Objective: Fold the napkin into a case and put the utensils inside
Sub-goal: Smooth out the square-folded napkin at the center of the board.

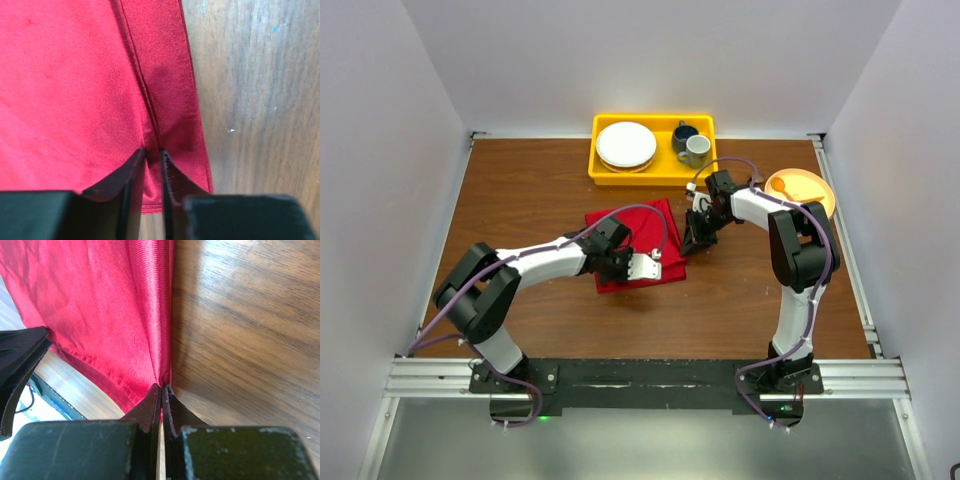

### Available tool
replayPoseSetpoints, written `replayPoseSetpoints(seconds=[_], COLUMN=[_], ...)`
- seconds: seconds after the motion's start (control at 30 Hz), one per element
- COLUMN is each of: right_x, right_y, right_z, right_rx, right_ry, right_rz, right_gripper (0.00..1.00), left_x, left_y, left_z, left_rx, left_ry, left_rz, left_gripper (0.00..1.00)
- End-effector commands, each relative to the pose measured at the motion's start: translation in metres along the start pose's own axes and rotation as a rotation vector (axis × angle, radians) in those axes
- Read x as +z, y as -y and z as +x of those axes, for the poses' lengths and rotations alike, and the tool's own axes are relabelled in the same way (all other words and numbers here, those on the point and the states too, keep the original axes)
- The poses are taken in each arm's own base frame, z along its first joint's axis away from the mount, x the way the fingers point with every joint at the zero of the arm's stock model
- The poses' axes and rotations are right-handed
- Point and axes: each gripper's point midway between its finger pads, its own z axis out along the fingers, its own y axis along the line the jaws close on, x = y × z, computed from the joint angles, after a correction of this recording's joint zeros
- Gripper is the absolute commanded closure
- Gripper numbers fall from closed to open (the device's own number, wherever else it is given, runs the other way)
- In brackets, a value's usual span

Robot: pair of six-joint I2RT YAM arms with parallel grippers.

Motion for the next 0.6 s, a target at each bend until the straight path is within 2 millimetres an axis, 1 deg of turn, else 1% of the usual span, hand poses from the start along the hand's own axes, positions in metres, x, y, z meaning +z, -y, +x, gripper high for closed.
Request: replayPoseSetpoints(seconds=[0.0,0.03,0.1,0.13,0.23,0.4,0.53,0.57], right_x=[-0.011,-0.013,-0.015,-0.017,-0.019,-0.023,-0.026,-0.025], right_y=[-0.014,-0.016,-0.022,-0.024,-0.03,-0.031,-0.033,-0.033], right_z=[-0.014,-0.014,-0.014,-0.015,-0.014,-0.012,-0.011,-0.01], right_rx=[-0.045,-0.048,-0.055,-0.058,-0.059,-0.064,-0.06,-0.059], right_ry=[0.032,0.034,0.04,0.043,0.038,0.037,0.036,0.036], right_rz=[-0.021,-0.026,-0.037,-0.043,-0.053,-0.051,-0.057,-0.057], right_gripper=[1.0,1.0,1.0,1.0,1.0,1.0,1.0,1.0], left_x=[-0.008,-0.01,-0.015,-0.016,-0.021,-0.029,-0.032,-0.03], left_y=[-0.001,-0.004,-0.006,-0.007,-0.012,-0.015,-0.014,-0.012], left_z=[-0.009,-0.012,-0.015,-0.017,-0.018,-0.018,-0.016,-0.014], left_rx=[0.025,0.024,0.02,0.021,0.022,0.041,0.054,0.051], left_ry=[0.023,0.028,0.038,0.042,0.041,0.039,0.039,0.035], left_rz=[0.01,0.003,-0.008,-0.012,-0.038,-0.063,-0.065,-0.06], left_gripper=[0.81,0.85,0.89,0.94,1.0,1.0,1.0,0.96])
